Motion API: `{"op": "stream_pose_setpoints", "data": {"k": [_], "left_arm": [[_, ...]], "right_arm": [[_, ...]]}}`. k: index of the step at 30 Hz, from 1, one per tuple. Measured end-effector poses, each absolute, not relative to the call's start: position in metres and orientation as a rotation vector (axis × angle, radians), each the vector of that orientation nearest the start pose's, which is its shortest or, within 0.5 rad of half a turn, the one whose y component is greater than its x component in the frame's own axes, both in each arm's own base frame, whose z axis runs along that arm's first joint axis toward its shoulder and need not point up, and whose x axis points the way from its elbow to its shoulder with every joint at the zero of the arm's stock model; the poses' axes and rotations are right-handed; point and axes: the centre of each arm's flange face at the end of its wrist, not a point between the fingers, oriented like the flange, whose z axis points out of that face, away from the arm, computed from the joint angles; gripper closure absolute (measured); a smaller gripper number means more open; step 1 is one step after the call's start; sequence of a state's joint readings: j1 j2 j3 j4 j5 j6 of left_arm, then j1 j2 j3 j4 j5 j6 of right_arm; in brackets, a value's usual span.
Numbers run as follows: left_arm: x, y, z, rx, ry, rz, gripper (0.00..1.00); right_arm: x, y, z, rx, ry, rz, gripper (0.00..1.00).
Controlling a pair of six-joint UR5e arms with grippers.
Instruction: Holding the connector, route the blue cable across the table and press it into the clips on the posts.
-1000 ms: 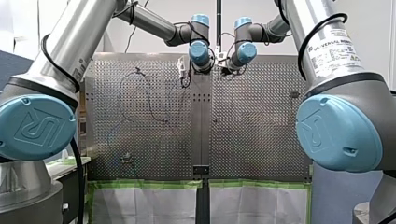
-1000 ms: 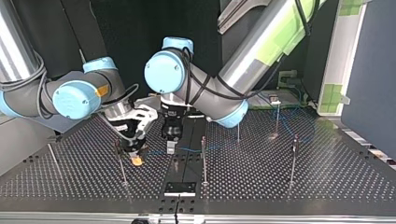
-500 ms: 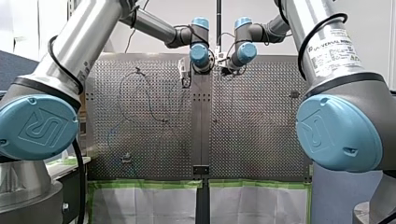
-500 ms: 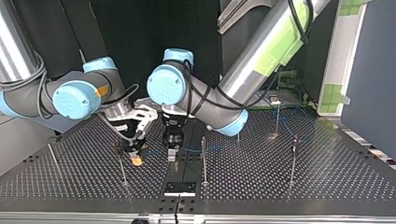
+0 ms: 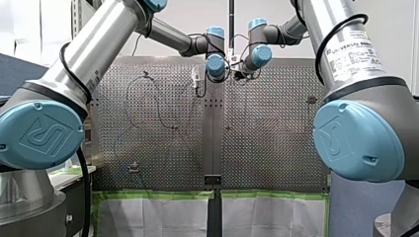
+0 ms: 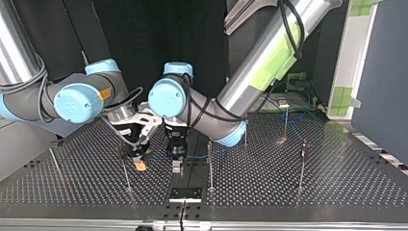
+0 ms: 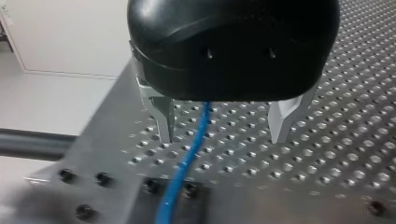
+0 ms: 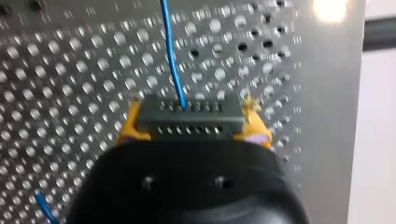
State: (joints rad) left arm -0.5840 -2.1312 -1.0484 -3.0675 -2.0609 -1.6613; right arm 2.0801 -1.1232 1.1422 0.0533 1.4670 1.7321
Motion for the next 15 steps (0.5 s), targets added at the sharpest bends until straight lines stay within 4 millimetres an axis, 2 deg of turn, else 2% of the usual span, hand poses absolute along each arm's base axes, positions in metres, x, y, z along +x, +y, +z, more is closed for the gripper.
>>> {"op": "stream_pose_setpoints", "data": {"k": [4,15], "left_arm": [[0.551,-0.467,0.400,-0.011,1.546,-0.155,0.00],[0.561,-0.459,0.403,-0.051,1.531,-0.143,0.00]], "right_arm": [[0.451,-0.512,0.432,1.677,-1.056,1.704,1.00],[0.449,-0.515,0.432,1.673,-1.061,1.702,1.00]]}}
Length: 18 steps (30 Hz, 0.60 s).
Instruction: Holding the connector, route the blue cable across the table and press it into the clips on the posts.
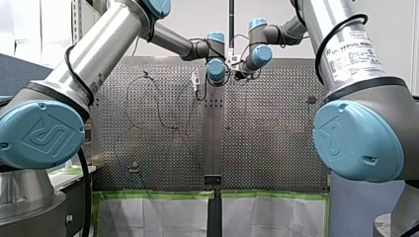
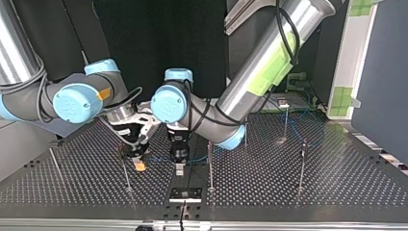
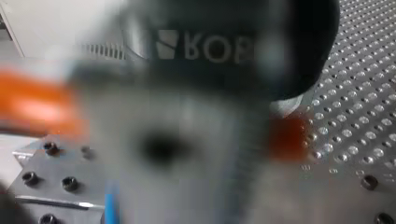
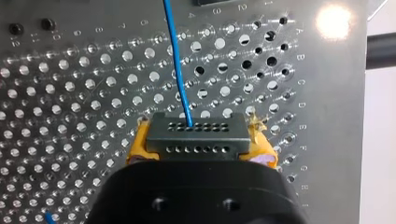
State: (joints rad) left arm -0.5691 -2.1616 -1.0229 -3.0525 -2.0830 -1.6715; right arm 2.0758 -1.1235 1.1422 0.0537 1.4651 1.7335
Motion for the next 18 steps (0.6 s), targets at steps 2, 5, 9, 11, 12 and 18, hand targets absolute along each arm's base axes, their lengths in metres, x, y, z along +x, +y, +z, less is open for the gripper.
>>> {"op": "stream_pose_setpoints", "data": {"k": [2,5,9,11,12,18], "left_arm": [[0.5616,-0.4577,0.4028,-0.059,1.532,-0.141,0.00],[0.5619,-0.4559,0.4012,-0.065,1.537,-0.135,0.00],[0.5619,-0.4545,0.3990,-0.071,1.541,-0.129,0.03],[0.5623,-0.4536,0.3984,-0.074,1.540,-0.126,0.14],[0.5624,-0.4534,0.3982,-0.075,1.540,-0.125,0.31],[0.5625,-0.4518,0.3979,-0.087,1.539,-0.115,0.95]], "right_arm": [[0.4477,-0.5155,0.4317,1.672,-1.063,1.700,1.00],[0.4470,-0.5161,0.4318,1.671,-1.063,1.699,1.00],[0.4468,-0.5163,0.4319,1.670,-1.063,1.699,1.00],[0.4468,-0.5163,0.4319,1.670,-1.063,1.699,1.00],[0.4467,-0.5164,0.4319,1.670,-1.063,1.699,1.00],[0.4467,-0.5163,0.4319,1.670,-1.064,1.700,1.00]]}}
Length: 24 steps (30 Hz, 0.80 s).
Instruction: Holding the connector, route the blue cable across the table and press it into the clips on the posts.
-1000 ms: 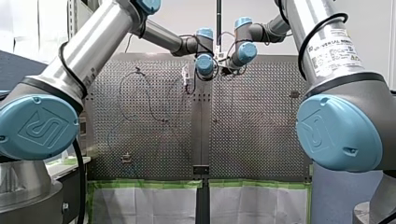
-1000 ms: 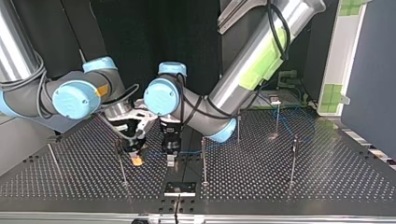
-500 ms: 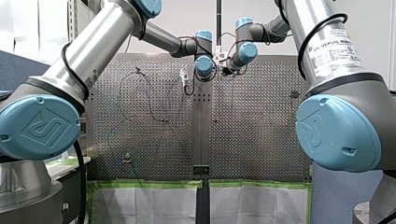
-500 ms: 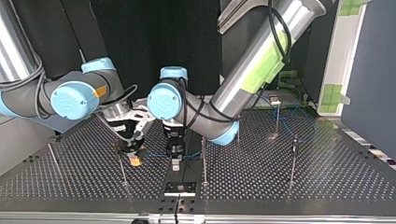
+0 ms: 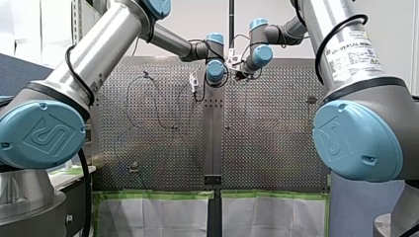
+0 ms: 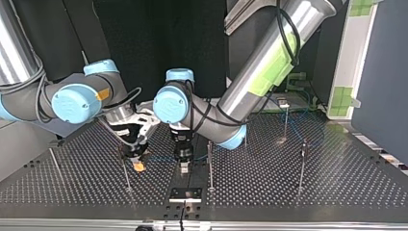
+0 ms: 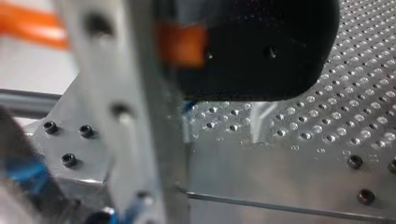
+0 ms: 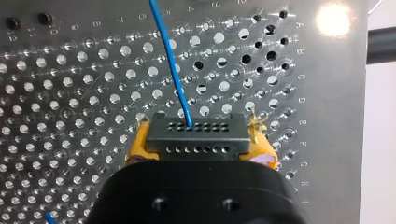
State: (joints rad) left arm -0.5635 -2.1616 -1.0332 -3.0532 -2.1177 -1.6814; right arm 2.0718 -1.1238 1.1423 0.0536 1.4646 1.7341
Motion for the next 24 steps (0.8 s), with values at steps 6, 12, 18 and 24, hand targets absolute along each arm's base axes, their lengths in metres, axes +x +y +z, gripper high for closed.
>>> {"op": "stream_pose_setpoints", "data": {"k": [6,12,18,24], "left_arm": [[0.560,-0.449,0.396,-0.120,1.555,-0.113,1.00],[0.554,-0.447,0.387,-0.124,1.591,-0.108,1.00],[0.545,-0.445,0.386,-0.129,1.593,-0.105,1.00],[0.532,-0.440,0.402,-0.117,1.548,-0.142,1.00]], "right_arm": [[0.447,-0.516,0.432,1.672,-1.064,1.699,1.00],[0.448,-0.516,0.431,1.675,-1.063,1.699,1.00],[0.448,-0.513,0.425,1.686,-1.070,1.691,1.00],[0.450,-0.509,0.419,1.701,-1.081,1.689,1.00]]}}
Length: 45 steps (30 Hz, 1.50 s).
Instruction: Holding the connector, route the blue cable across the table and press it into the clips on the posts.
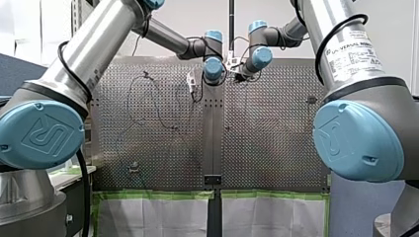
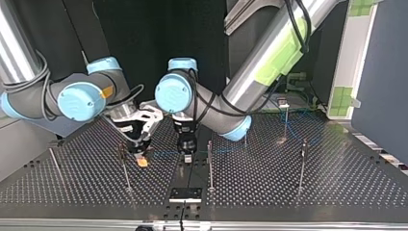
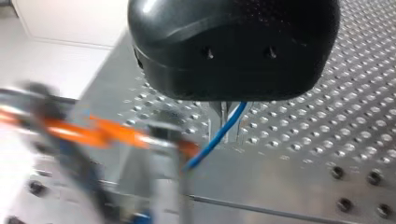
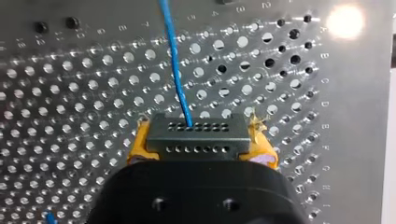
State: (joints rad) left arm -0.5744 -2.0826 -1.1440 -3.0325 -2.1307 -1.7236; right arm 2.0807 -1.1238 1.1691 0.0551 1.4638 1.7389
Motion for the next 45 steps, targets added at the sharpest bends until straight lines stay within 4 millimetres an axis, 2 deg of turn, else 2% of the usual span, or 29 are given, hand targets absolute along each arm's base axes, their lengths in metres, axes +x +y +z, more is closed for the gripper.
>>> {"op": "stream_pose_setpoints", "data": {"k": [4,7,18,32,40,45], "left_arm": [[0.522,-0.436,0.411,-0.125,1.516,-0.164,1.00],[0.516,-0.437,0.408,-0.122,1.506,-0.172,1.00],[0.504,-0.439,0.367,-0.118,1.503,-0.189,1.00],[0.482,-0.434,0.308,-0.111,1.519,-0.197,1.00],[0.468,-0.431,0.278,-0.066,1.531,-0.185,1.00],[0.454,-0.432,0.245,0.007,1.569,-0.164,1.00]], "right_arm": [[0.451,-0.503,0.414,1.718,-1.085,1.683,1.00],[0.449,-0.499,0.412,1.725,-1.088,1.677,1.00],[0.438,-0.475,0.418,1.735,-1.088,1.672,1.00],[0.421,-0.456,0.360,1.824,-1.167,1.553,1.00],[0.411,-0.453,0.329,1.824,-1.193,1.523,1.00],[0.406,-0.449,0.309,1.822,-1.197,1.521,1.00]]}}
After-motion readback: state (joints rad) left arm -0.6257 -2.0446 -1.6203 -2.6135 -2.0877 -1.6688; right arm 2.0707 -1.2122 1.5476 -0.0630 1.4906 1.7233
